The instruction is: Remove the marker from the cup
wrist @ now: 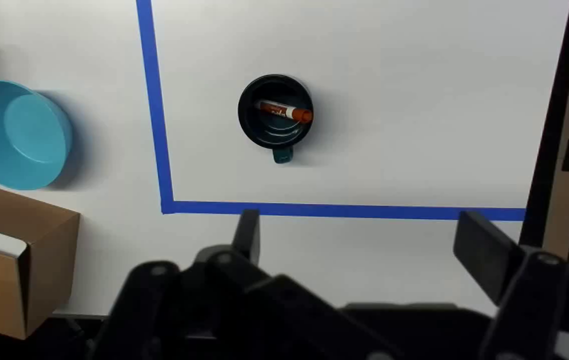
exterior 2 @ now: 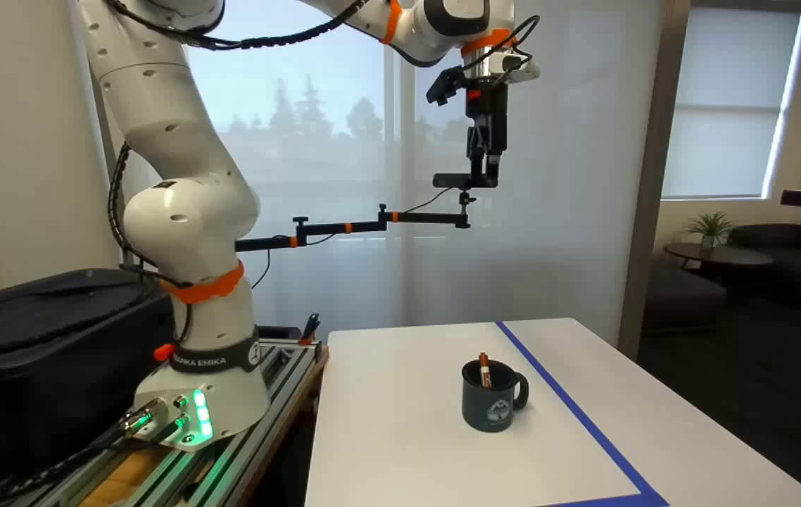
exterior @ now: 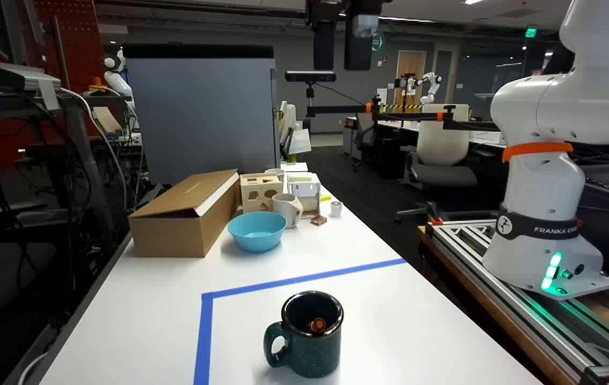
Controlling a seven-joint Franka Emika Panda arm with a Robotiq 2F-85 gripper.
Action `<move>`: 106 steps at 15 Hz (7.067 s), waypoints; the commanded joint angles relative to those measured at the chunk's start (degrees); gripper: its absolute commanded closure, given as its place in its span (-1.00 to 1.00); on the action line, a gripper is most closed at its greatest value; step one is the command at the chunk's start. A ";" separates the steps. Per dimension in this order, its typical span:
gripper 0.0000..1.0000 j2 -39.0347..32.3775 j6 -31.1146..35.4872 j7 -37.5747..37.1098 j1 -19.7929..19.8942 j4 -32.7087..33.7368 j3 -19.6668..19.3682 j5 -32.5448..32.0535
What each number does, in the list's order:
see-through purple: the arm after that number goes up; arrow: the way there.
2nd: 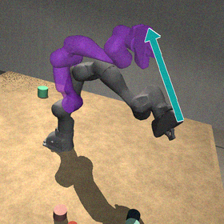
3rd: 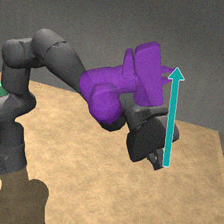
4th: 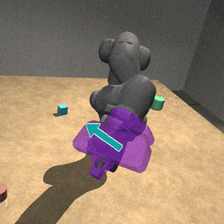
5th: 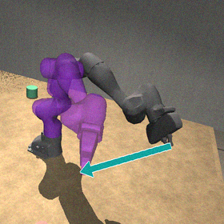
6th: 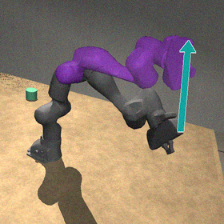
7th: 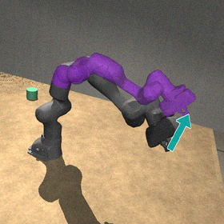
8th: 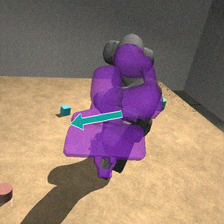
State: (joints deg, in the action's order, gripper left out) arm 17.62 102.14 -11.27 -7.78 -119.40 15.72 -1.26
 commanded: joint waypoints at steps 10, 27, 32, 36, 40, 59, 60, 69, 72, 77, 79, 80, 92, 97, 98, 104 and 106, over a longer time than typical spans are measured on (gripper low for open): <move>-1.00 -0.08 -0.12 -0.24 -0.89 0.34 -0.74 -0.26; -1.00 -12.24 28.36 51.28 -1.10 -10.69 -9.06 -2.18; -1.00 -15.01 33.25 72.54 -0.68 -15.96 -10.78 14.76; -1.00 -15.51 33.28 66.43 -0.12 -14.86 -9.79 9.16; -1.00 -15.70 32.42 66.82 0.18 -15.33 -10.07 9.81; -1.00 -20.39 46.69 98.26 3.23 -25.34 -10.46 17.32; -1.00 -21.32 47.54 97.82 3.31 -25.43 -10.14 18.31; -1.00 -24.43 48.42 97.21 3.83 -25.09 -8.64 17.85; -1.00 -26.26 51.32 98.83 4.29 -25.14 -7.29 18.08; -0.81 -28.82 55.65 101.44 6.30 -24.91 -4.12 19.17; -0.35 -29.49 56.38 102.96 7.42 -24.85 -2.51 20.42; -0.16 -29.70 56.68 103.64 7.95 -24.83 -1.78 21.10; -0.05 -35.08 60.32 115.77 14.37 -22.88 4.29 28.58; 0.56 -39.05 60.55 120.09 18.16 -21.14 7.37 29.38; 0.71 -38.47 60.04 119.62 18.41 -21.34 7.79 28.87; 0.90 -30.72 57.52 115.60 16.35 -25.02 9.27 28.06; 0.90 -27.48 56.72 114.11 14.81 -26.37 9.39 27.98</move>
State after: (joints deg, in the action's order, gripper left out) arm -17.11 161.30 105.59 9.03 -142.17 24.52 26.52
